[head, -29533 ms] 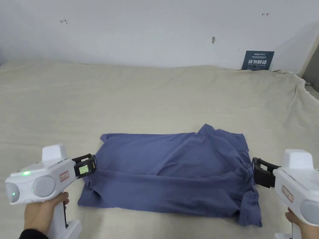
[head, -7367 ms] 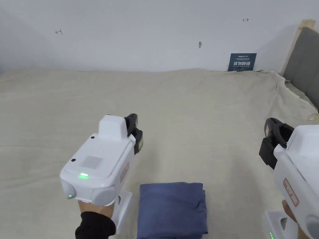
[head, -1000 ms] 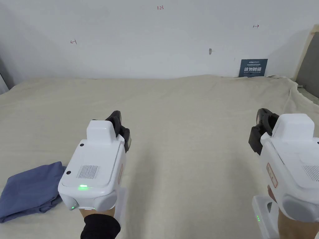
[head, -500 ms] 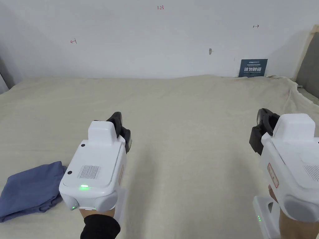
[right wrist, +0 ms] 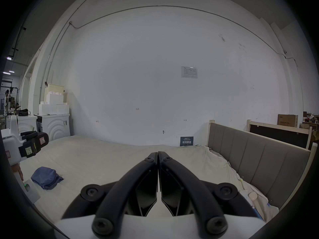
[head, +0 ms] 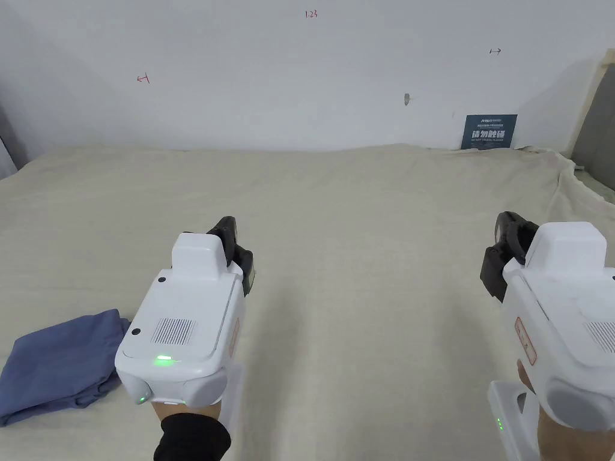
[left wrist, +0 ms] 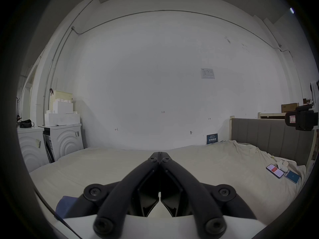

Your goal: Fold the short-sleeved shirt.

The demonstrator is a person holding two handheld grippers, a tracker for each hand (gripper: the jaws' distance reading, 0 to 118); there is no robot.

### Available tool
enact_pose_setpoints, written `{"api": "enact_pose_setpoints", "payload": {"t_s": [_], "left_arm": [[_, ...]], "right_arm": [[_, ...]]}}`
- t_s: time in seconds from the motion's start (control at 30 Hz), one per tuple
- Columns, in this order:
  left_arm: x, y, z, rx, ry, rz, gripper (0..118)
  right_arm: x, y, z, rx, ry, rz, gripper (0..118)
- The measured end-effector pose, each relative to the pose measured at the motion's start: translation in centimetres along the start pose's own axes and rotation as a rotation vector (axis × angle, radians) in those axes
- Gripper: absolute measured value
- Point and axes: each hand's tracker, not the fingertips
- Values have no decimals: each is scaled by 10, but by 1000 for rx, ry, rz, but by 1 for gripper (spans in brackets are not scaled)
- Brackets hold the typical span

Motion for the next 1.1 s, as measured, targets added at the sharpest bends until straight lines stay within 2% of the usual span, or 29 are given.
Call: {"api": "enact_pose_setpoints", "payload": {"t_s": [0.83,0.87,0.93,0.97,1.0,1.1], "left_arm": [[-2,0,-1,2,17,3,0],[-2,0,-1,2,21,2,1],[-2,-1,-1,2,25,3,13],[-3,-1,-1,1,20,8,22],[-3,-1,-1,0,19,11,43],[-3,-2,-1,-3,26,7,92]], "right_arm": [[4,-1,-1,-1,-1,0,0],[4,-2,0,-1,-4,-1,0],[5,-2,-1,-2,-6,-3,1],[7,-4,-2,-4,-6,-4,4],[8,-4,-2,-5,-3,-8,18],[11,-5,-2,-18,2,-11,92]]}}
